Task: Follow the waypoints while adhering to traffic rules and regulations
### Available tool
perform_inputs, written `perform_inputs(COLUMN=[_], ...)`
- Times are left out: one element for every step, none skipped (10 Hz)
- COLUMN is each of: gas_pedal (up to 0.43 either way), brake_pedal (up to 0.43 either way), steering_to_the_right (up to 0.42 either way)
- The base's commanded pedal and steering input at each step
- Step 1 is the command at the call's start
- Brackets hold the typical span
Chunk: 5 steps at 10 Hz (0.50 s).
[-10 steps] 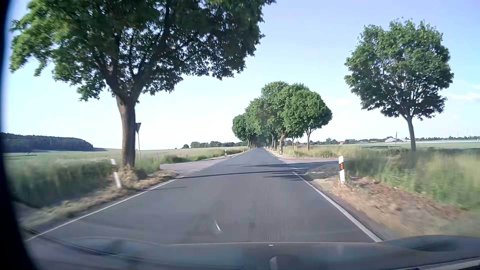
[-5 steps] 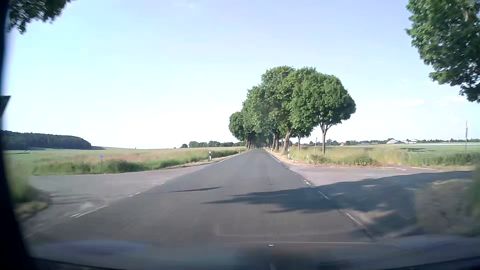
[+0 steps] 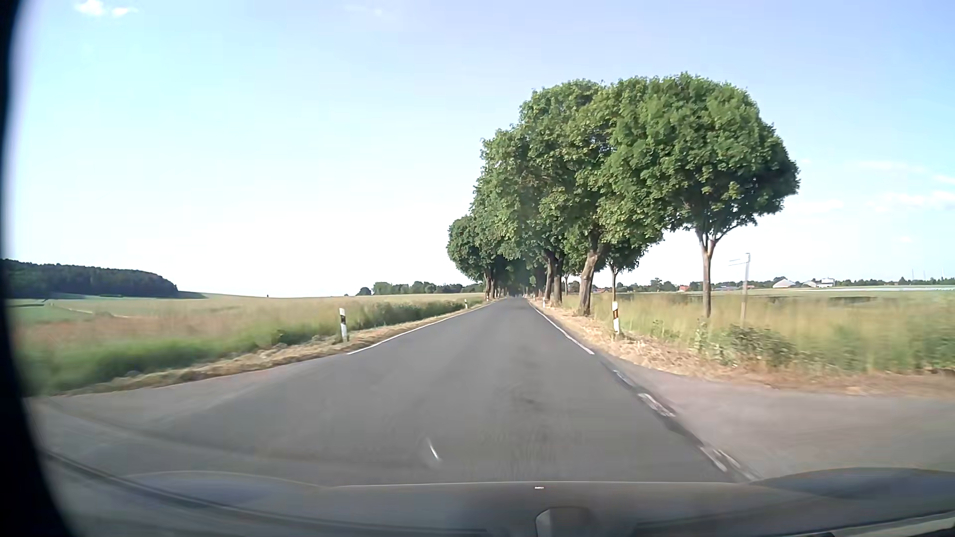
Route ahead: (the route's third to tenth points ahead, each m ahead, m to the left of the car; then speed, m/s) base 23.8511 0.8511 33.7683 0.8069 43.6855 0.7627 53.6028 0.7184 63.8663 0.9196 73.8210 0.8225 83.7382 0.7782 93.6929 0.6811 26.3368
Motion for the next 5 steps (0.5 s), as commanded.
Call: perform_inputs(gas_pedal=[0.488, 0.488, 0.488, 0.488, 0.488], brake_pedal=[0.006, 0.006, 0.006, 0.006, 0.006], steering_to_the_right=[0.0, 0.0, 0.0, 0.0, 0.0])
